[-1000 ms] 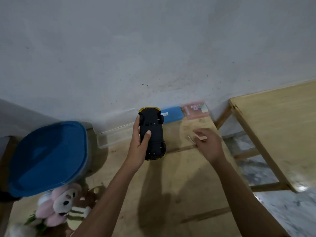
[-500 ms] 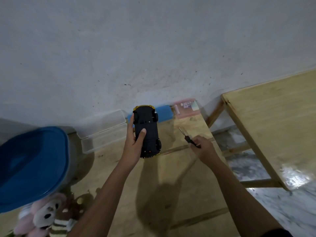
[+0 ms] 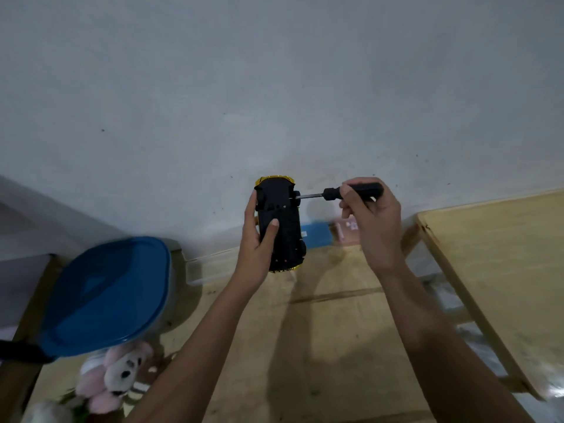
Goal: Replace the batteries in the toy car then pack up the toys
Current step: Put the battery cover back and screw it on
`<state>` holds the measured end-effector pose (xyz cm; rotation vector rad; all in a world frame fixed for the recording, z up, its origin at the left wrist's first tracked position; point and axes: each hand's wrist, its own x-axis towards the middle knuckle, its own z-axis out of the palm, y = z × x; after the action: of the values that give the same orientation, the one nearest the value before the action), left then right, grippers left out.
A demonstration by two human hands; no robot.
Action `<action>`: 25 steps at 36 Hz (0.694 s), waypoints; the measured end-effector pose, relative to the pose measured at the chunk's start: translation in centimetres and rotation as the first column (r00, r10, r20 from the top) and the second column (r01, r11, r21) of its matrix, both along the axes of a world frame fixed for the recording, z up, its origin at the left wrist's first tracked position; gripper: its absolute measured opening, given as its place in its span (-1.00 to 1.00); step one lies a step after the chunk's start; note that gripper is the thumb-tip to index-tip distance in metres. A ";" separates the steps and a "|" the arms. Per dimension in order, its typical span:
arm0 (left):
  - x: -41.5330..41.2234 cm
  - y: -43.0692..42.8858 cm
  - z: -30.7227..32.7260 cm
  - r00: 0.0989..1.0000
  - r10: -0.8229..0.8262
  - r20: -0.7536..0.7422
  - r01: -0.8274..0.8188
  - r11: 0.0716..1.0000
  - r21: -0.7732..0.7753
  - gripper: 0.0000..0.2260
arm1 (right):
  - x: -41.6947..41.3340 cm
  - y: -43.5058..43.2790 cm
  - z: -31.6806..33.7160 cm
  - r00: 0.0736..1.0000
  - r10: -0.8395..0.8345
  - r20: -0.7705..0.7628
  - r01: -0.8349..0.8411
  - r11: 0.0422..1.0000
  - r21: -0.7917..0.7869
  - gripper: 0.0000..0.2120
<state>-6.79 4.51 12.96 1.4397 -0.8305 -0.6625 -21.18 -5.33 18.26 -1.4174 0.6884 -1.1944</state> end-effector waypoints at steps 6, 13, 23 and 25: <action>0.1 1.2 1.1 0.996 0.052 0.067 -0.052 0.999 -0.005 -0.52 | 1.5 1.8 0.8 1.000 0.001 -0.007 -0.001 0.999 -0.036 -0.97; -0.1 2.3 1.2 0.996 0.066 0.066 -0.068 0.998 0.015 -0.51 | 2.2 3.1 0.8 1.000 0.017 -0.019 -0.017 0.999 -0.047 -0.92; -0.2 3.3 0.9 0.993 0.071 0.091 -0.072 0.997 0.005 -0.52 | 2.1 3.9 0.3 0.999 0.022 -0.041 -0.024 0.998 -0.061 -0.97; -0.2 3.4 0.7 0.990 0.085 0.110 -0.088 0.996 0.025 -0.51 | 2.0 3.9 0.2 0.998 0.018 -0.059 -0.022 0.996 -0.081 -0.99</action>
<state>-6.99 7.93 13.64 1.5413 -0.8409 -0.5366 -19.15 -1.40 18.48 -1.5288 0.6703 -1.1812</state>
